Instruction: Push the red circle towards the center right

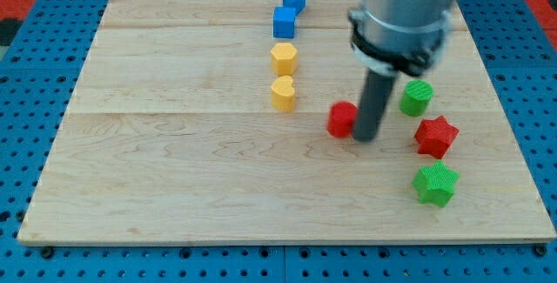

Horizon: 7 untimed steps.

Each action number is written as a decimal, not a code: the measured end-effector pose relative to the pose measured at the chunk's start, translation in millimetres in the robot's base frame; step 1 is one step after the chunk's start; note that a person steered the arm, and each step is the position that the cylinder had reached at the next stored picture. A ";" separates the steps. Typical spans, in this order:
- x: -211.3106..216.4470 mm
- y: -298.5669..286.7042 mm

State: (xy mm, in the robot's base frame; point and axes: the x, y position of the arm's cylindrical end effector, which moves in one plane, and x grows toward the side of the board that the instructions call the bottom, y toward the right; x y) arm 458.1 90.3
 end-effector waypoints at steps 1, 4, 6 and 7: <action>29.9 -14.2; -65.3 -28.7; -99.6 -35.0; -115.2 23.1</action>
